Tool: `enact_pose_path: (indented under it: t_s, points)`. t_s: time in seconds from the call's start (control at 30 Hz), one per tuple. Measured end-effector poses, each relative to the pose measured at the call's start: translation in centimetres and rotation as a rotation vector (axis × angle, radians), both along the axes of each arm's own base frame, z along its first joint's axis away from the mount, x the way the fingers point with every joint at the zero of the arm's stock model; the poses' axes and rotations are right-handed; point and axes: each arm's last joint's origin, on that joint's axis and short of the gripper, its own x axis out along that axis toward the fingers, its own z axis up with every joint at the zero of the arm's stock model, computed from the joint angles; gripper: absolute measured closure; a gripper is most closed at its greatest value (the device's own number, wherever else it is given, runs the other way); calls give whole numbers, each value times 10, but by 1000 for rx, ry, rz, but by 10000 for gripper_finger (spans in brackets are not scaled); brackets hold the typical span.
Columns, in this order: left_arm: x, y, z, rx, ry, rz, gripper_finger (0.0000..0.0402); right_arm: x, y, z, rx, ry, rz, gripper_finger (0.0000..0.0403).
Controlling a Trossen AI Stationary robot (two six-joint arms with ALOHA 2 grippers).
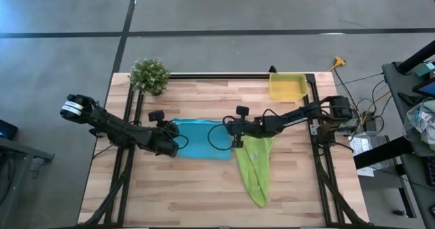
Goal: Roll microfiber towels into tight, uniform cylinder then place into a basket
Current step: Fold the blue microfiber towel
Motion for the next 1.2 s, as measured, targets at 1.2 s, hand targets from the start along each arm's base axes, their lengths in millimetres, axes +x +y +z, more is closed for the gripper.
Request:
enact_pose_path:
  t_s: [1.2]
  points:
    - [7, 7, -20, 41, -34, 49, 357, 2, -15, -23, -8, 41, -99, 394]
